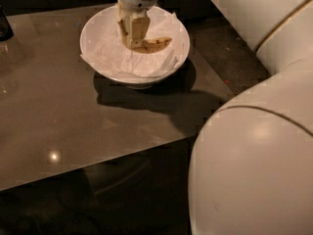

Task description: Pick banana from white bowl

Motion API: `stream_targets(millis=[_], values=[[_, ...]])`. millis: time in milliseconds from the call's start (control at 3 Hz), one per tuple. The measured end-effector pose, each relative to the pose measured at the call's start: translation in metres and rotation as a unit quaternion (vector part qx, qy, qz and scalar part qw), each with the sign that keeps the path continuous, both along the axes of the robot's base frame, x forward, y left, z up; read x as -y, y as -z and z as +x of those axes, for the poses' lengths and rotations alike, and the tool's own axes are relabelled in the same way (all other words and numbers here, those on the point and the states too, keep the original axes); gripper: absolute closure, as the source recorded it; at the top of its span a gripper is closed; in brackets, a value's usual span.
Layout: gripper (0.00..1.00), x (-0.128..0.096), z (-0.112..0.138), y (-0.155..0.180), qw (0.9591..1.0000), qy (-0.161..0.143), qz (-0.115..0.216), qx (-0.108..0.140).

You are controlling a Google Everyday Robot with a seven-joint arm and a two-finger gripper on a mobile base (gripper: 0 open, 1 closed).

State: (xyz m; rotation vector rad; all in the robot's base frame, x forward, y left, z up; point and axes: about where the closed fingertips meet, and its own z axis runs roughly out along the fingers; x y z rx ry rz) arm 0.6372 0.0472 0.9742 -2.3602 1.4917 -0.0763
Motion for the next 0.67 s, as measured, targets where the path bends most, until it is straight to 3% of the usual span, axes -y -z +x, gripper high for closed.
stream_targets(millis=[667], values=[[1.0, -0.012, -0.016, -0.043, 0.9992, -0.009, 0.036, 0.016]])
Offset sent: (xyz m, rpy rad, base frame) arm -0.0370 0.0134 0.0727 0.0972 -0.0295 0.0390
